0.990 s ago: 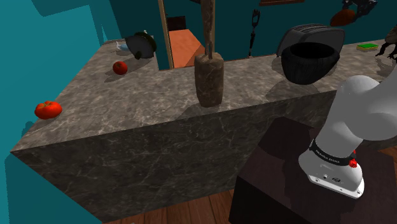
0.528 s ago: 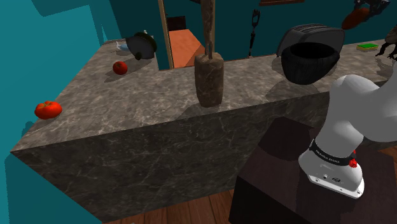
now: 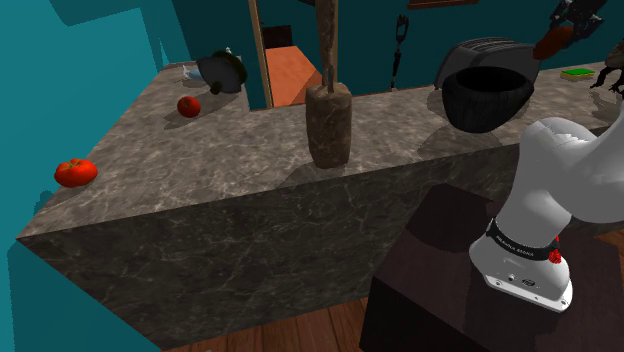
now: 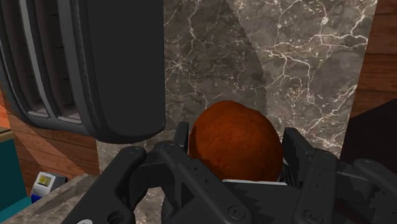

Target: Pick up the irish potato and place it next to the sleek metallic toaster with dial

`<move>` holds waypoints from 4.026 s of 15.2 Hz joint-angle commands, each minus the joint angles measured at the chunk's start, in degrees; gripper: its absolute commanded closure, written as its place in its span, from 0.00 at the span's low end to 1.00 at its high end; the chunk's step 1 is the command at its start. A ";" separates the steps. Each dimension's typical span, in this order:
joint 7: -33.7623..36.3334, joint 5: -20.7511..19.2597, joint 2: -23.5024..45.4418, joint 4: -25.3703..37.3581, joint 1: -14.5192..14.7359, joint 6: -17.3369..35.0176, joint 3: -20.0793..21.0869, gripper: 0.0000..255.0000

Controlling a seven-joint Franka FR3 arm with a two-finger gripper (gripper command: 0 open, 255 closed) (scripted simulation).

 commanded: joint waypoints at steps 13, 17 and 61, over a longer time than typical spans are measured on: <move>1.31 -3.13 -2.14 -9.56 -1.53 9.45 -2.61 1.00; 1.79 -4.24 -2.80 -11.74 -1.29 12.00 -3.96 1.00; 4.16 -10.83 -6.05 -21.60 0.31 24.67 -12.35 0.00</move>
